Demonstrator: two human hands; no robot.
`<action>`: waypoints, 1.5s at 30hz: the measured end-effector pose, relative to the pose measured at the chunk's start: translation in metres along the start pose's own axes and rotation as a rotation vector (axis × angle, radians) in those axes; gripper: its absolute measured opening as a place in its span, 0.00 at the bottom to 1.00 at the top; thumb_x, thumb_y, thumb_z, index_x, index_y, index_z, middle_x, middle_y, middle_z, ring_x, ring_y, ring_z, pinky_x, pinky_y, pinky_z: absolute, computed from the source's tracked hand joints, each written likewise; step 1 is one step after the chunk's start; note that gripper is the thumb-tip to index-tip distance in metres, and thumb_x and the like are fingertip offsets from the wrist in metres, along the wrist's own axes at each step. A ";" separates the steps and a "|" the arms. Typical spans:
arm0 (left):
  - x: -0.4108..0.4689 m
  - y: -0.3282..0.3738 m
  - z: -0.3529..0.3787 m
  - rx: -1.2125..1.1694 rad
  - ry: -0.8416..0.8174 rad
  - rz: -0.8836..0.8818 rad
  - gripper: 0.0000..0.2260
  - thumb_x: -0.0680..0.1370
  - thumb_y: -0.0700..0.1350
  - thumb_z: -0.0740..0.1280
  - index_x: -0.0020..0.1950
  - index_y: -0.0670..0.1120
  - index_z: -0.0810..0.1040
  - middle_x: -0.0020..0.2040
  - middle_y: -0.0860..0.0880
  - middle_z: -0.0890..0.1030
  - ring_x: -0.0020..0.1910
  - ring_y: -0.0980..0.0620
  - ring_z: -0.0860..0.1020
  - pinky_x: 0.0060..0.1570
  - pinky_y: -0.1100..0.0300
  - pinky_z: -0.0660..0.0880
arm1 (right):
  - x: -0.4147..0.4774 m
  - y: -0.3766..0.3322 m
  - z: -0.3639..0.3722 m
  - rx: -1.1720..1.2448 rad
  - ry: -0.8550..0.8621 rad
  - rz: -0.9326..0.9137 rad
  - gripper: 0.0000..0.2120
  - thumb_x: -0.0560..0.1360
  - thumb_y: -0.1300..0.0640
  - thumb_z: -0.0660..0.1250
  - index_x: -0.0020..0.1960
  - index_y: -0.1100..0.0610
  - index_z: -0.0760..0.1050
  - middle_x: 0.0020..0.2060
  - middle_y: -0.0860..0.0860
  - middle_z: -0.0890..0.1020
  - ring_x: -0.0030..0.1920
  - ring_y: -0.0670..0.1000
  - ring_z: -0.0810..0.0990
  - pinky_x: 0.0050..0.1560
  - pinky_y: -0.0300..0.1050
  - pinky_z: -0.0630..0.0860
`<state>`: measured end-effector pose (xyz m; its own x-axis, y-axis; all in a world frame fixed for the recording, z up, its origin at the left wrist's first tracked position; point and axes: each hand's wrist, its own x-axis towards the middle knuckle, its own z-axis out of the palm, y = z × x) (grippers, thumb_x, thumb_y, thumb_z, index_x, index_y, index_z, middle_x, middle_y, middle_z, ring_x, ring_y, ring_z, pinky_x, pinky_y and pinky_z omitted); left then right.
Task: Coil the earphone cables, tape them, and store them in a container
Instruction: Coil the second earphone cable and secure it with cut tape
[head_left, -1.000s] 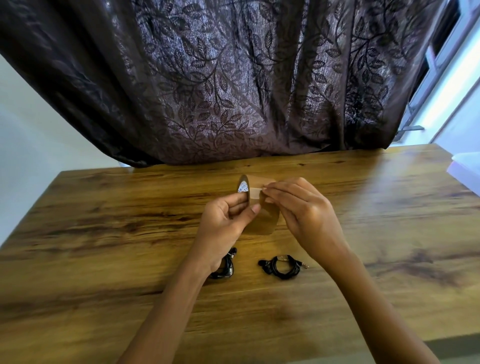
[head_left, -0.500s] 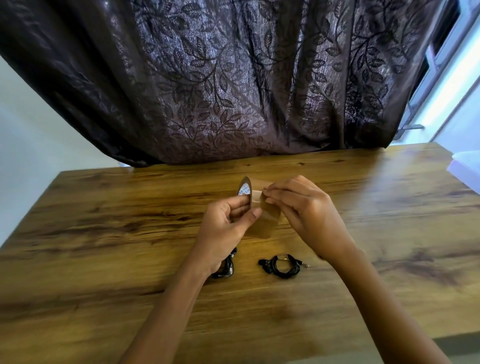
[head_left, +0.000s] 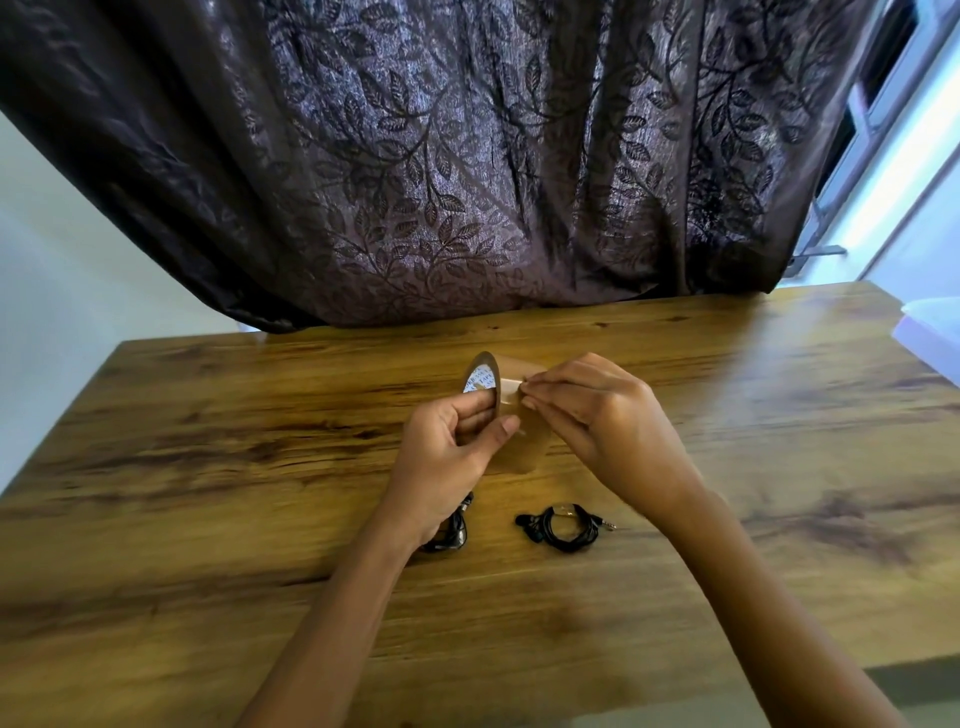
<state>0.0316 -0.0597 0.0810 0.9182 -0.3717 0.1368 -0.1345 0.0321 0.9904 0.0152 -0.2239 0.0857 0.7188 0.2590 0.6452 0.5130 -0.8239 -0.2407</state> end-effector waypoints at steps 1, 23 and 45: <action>0.000 0.000 0.000 -0.001 0.002 0.006 0.12 0.74 0.34 0.67 0.52 0.47 0.79 0.49 0.52 0.83 0.51 0.58 0.81 0.47 0.69 0.75 | -0.001 0.000 0.001 -0.006 0.008 -0.004 0.12 0.75 0.56 0.62 0.49 0.61 0.82 0.45 0.52 0.83 0.46 0.51 0.80 0.46 0.44 0.78; 0.002 0.006 0.002 0.071 -0.043 0.083 0.13 0.73 0.34 0.69 0.53 0.49 0.79 0.47 0.53 0.84 0.49 0.57 0.82 0.50 0.65 0.77 | -0.001 -0.017 0.005 0.050 0.185 0.075 0.08 0.73 0.56 0.67 0.46 0.59 0.83 0.44 0.51 0.85 0.43 0.48 0.83 0.42 0.45 0.81; 0.000 0.011 0.003 0.074 -0.017 0.137 0.14 0.73 0.34 0.68 0.51 0.52 0.79 0.47 0.55 0.84 0.50 0.57 0.82 0.48 0.67 0.76 | -0.004 -0.026 0.007 0.193 0.262 0.267 0.10 0.73 0.54 0.66 0.50 0.58 0.82 0.46 0.48 0.84 0.44 0.42 0.81 0.44 0.34 0.78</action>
<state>0.0294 -0.0620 0.0916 0.8831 -0.3839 0.2697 -0.2860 0.0153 0.9581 0.0028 -0.2000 0.0844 0.7074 -0.1082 0.6985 0.4214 -0.7288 -0.5397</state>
